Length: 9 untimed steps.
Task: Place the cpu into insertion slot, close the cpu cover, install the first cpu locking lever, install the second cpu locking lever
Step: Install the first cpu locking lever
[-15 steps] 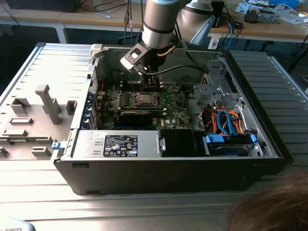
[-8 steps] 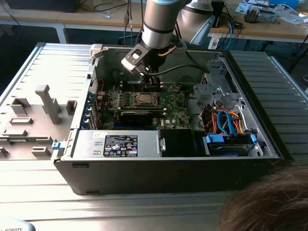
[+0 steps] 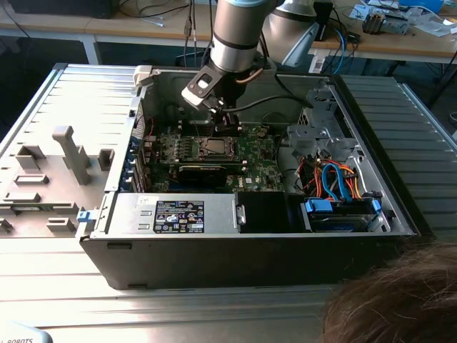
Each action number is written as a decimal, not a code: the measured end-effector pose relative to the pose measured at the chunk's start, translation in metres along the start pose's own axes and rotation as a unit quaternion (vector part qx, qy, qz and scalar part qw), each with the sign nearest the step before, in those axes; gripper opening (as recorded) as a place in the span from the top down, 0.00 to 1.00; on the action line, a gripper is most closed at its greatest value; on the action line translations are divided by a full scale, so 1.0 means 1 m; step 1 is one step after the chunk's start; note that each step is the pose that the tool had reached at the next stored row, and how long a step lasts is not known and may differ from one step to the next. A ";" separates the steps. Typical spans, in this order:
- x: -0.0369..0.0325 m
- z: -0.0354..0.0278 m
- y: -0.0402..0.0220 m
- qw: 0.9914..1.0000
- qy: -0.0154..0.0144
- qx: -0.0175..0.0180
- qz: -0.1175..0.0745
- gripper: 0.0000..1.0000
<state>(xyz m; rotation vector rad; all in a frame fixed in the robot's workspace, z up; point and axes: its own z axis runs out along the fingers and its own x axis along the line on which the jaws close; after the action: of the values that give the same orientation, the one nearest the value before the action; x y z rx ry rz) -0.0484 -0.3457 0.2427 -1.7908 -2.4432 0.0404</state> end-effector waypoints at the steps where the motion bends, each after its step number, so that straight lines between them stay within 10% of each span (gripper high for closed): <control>1: 0.0000 0.0000 0.0000 1.000 0.000 0.000 -0.003 0.89; 9: 0.0000 0.0000 0.0000 0.999 -0.003 0.002 -0.033 0.89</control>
<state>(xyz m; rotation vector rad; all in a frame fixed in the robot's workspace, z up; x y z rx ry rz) -0.0484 -0.3457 0.2427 -1.7093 -2.5020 0.0460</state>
